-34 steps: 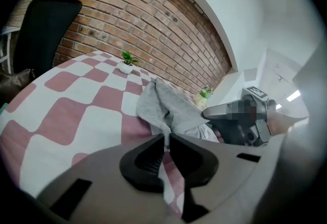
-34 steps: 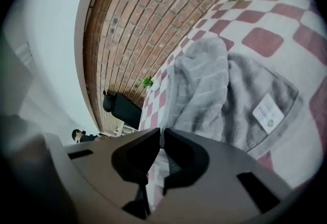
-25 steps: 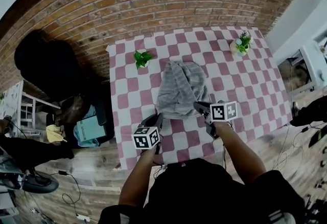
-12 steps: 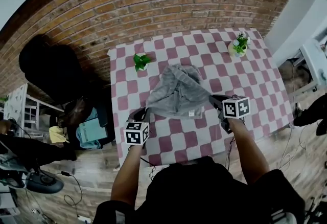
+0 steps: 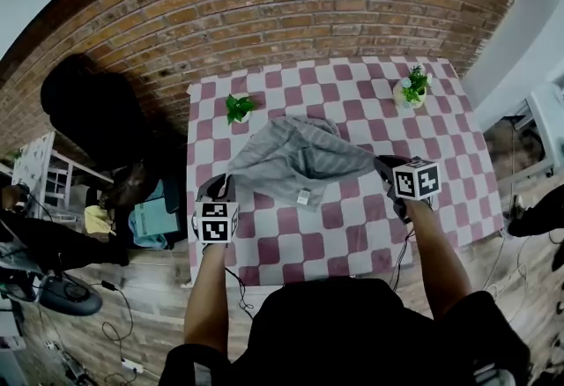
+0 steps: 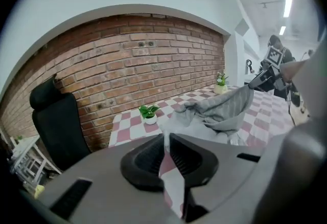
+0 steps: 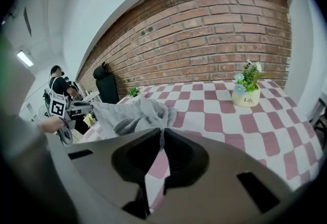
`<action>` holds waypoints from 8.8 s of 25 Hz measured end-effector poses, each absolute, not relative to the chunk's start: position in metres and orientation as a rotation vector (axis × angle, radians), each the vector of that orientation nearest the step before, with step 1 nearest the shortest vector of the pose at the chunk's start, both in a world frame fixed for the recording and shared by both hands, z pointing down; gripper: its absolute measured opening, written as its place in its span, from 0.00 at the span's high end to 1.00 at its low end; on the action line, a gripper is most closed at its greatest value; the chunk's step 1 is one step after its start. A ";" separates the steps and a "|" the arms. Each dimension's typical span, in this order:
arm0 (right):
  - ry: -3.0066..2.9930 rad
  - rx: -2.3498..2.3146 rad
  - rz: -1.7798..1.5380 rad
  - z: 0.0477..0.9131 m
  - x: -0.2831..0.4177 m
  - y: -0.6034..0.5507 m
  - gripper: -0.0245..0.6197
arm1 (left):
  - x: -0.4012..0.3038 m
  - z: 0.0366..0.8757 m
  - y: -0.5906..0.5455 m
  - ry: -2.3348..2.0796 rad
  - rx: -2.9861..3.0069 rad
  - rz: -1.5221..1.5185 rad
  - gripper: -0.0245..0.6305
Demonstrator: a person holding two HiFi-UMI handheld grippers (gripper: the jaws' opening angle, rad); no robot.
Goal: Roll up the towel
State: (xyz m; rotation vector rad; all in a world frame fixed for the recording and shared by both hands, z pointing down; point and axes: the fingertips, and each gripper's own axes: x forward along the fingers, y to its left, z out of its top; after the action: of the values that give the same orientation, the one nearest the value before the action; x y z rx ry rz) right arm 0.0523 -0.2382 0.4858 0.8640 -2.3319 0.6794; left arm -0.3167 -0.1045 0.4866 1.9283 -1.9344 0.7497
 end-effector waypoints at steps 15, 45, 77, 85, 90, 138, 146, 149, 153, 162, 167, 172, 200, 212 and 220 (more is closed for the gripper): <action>-2.272 1.102 0.550 0.473 0.158 -0.292 0.92 | -0.329 0.458 -0.100 -2.071 1.858 0.825 0.91; -2.058 1.353 -0.338 0.328 0.223 -0.438 0.92 | -0.383 0.308 -0.207 -2.351 1.894 1.449 0.91; -2.246 1.169 0.014 0.528 0.350 -0.242 0.92 | -0.233 0.531 0.051 -2.044 1.830 1.474 0.91; -2.196 1.155 0.076 0.559 0.378 -0.205 0.92 | -0.196 0.580 0.106 -1.918 1.836 1.499 0.91; -2.130 1.146 0.132 0.579 0.392 -0.169 0.92 | -0.189 0.605 0.134 -1.832 1.884 1.517 0.91; -2.103 1.481 0.816 0.615 0.419 -0.120 0.74 | 0.165 0.510 -0.312 -1.091 2.802 1.233 0.73; -2.060 1.489 0.886 0.626 0.423 -0.126 0.74 | 0.242 0.563 -0.362 -0.701 2.824 1.453 0.73; -2.057 1.483 0.922 0.630 0.425 -0.124 0.74 | 0.264 0.581 -0.371 -0.568 2.818 1.511 0.73; -2.054 1.468 0.965 0.633 0.421 -0.124 0.74 | 0.284 0.607 -0.380 -0.393 2.783 1.613 0.72; -1.990 1.481 0.984 0.639 0.417 -0.119 0.74 | 0.296 0.639 -0.384 -0.168 2.690 1.709 0.64; -1.917 1.473 0.924 0.640 0.415 -0.120 0.72 | 0.293 0.644 -0.377 -0.107 2.603 1.664 0.72; -1.861 1.498 0.872 0.641 0.413 -0.118 0.87 | 0.296 0.644 -0.366 -0.063 2.616 1.688 0.86; -2.402 1.520 0.444 0.452 0.292 -0.148 0.94 | 0.139 0.414 -0.365 -0.765 2.933 1.096 0.89; -2.582 1.136 0.341 0.426 0.144 -0.085 0.94 | -0.028 0.414 -0.287 -0.994 2.811 1.109 0.89; -2.655 0.769 0.326 0.438 0.034 -0.028 0.94 | -0.158 0.451 -0.227 -1.203 2.601 1.121 0.89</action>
State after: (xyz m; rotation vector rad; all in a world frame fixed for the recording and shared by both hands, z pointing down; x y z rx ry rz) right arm 0.0345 -0.0277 0.4376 0.7690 -2.6548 0.3264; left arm -0.1576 -0.2270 0.4509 2.6006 -1.2034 1.1211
